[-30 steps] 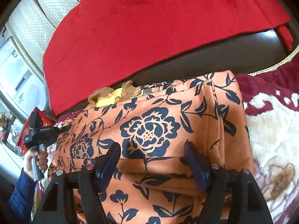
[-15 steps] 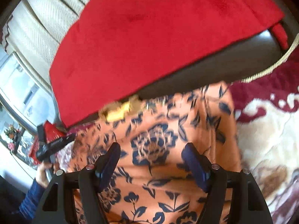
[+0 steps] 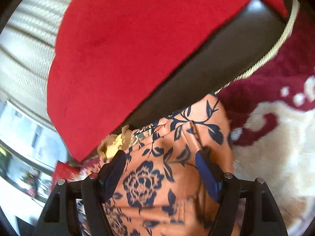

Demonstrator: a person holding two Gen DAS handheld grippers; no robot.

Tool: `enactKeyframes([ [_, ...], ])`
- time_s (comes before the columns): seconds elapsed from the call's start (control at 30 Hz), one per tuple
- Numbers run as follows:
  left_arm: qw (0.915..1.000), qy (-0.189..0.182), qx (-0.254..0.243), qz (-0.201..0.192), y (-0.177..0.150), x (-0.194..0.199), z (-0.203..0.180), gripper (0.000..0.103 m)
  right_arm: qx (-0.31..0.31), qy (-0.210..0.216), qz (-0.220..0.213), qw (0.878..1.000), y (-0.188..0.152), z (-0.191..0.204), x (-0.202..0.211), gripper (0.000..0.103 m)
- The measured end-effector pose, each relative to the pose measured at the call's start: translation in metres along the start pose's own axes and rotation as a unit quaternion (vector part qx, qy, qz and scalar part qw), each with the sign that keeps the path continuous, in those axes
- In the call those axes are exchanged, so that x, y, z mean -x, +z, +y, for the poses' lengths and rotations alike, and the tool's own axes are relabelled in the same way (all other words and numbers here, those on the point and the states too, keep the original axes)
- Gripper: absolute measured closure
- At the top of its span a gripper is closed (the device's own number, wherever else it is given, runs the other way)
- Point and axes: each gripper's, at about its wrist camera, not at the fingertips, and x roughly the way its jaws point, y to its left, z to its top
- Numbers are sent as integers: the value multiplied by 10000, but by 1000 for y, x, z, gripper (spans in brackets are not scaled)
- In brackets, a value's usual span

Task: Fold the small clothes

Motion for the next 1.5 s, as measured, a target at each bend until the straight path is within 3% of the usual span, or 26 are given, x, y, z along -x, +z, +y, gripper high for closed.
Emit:
enactKeyframes([
  [0.13,9994,48,-206,-287,-13,45,-7,26,490,-107,-359,9981,-29,16,60,27],
  [0.33,9970,-78,-278,-712,-50,118,-16,25,1074,-332,-1008,9885,-109,29,171,25],
  [0.57,9919,-35,-497,-1172,-112,193,-34,24,1306,-865,-1651,9738,-190,41,253,23],
  [0.67,9917,-29,-497,-1186,-134,209,-38,21,1545,-1140,-1899,9629,-217,50,287,23],
  [0.77,9928,-43,-468,-1097,-159,221,-37,21,1476,-1103,-1905,9642,-240,48,311,20],
  [1.0,9970,189,-54,-749,-211,222,-6,20,991,-1140,-1121,9821,-271,7,293,19],
  [1.17,9970,204,436,-605,-232,228,22,20,225,-390,-263,9986,-277,-33,253,20],
  [1.27,9962,256,583,-596,-239,232,30,20,124,-352,37,9993,-284,-44,232,20],
  [1.5,9880,58,1487,-414,-254,232,61,20,174,-277,112,9994,-293,-49,216,21],
])
